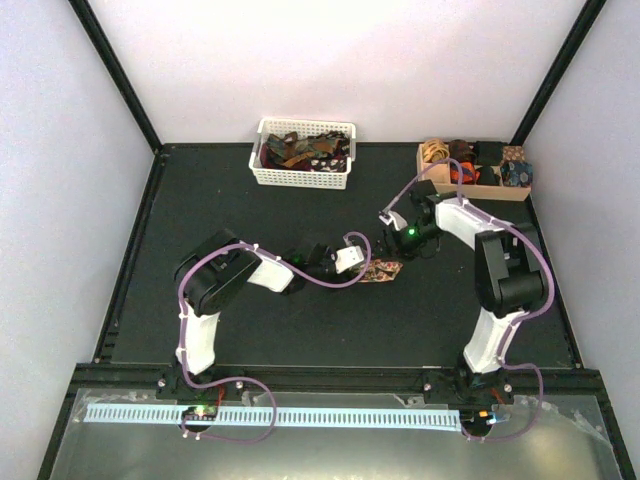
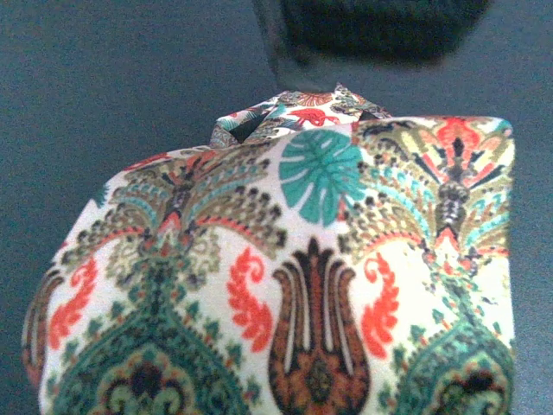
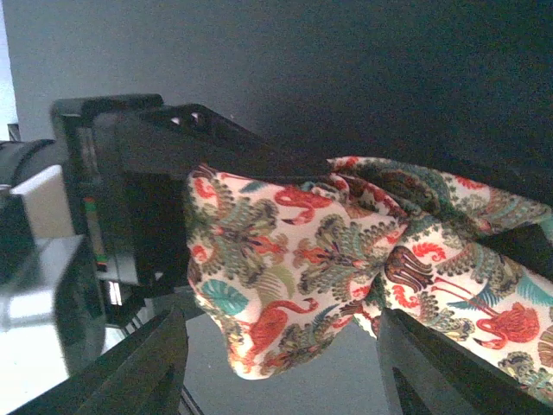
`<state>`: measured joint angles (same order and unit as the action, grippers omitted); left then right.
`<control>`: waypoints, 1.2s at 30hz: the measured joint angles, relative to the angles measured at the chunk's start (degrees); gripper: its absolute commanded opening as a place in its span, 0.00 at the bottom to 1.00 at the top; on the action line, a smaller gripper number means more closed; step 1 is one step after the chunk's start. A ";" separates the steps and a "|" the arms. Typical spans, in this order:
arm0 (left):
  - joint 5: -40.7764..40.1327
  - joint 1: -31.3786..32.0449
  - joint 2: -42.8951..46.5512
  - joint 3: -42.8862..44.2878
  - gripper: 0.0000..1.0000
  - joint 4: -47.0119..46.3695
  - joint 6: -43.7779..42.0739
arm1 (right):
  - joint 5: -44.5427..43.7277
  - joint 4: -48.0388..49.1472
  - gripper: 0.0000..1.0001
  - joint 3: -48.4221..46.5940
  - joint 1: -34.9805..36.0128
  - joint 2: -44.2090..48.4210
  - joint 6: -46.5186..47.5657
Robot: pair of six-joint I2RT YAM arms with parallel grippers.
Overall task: Roll the ties
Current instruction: Roll the tie at the center of the board.
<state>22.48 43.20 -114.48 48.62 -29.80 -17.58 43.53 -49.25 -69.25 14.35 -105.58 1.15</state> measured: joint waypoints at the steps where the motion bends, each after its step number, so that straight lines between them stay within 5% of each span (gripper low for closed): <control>1: 0.00 0.00 0.00 0.00 0.48 0.00 0.00 | 0.13 0.17 0.60 -0.13 -0.07 0.37 -0.20; 6: 0.00 0.02 0.00 0.00 0.48 0.00 -0.02 | 1.25 1.53 0.47 0.04 1.03 0.48 -1.75; 16: -0.04 0.02 0.00 0.00 0.50 0.00 -0.02 | 0.35 3.78 0.02 1.07 2.10 -1.42 -2.97; 26: -0.42 0.09 1.07 -1.75 0.89 -0.83 0.09 | -0.59 5.49 0.01 4.00 -0.72 -2.43 -2.21; 36: 1.68 0.90 2.29 -3.30 0.93 -1.60 0.24 | -3.43 5.84 0.01 4.70 -1.42 -2.64 -1.03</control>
<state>24.16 44.10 -112.18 45.32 -31.40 -17.34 40.10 -43.42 -64.55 12.93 -108.22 0.12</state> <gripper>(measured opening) 0.934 0.080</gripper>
